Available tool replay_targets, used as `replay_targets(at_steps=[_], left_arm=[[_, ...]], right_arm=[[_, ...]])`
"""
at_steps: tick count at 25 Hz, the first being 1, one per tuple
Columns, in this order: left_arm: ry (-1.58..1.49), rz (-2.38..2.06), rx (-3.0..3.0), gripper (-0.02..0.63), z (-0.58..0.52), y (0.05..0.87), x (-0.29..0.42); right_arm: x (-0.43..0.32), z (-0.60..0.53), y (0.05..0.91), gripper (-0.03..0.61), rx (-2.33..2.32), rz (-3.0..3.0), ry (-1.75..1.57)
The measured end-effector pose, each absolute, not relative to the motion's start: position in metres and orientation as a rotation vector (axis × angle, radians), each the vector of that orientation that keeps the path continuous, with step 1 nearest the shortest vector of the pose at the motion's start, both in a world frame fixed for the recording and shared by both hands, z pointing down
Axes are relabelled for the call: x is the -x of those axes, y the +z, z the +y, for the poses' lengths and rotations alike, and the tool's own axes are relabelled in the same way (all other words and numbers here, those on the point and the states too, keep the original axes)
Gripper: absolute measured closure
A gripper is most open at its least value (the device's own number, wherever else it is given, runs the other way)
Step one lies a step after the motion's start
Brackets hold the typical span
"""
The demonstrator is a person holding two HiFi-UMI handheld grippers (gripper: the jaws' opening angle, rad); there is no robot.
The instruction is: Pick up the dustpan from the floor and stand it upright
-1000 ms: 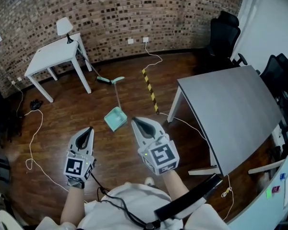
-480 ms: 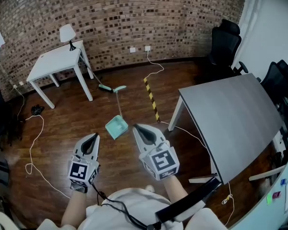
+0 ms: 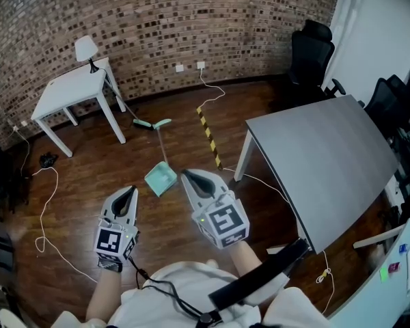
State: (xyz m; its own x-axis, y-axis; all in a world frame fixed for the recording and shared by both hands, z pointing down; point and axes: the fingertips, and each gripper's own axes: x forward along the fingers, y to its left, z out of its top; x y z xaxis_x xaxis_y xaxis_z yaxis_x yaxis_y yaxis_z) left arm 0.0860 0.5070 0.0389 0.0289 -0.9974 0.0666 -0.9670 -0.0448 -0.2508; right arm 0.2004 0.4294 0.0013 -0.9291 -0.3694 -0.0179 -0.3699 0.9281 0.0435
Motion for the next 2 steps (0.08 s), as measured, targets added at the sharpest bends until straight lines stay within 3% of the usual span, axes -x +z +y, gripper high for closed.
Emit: replay_targets(at_steps=[2], left_arm=[[-0.335, 2.072, 2.152, 0.607, 0.5060, 0.0375, -0.0879]], right_arm=[[-0.2034, 0.4278, 0.0008, 0.586, 0.599, 3.074, 0.072]])
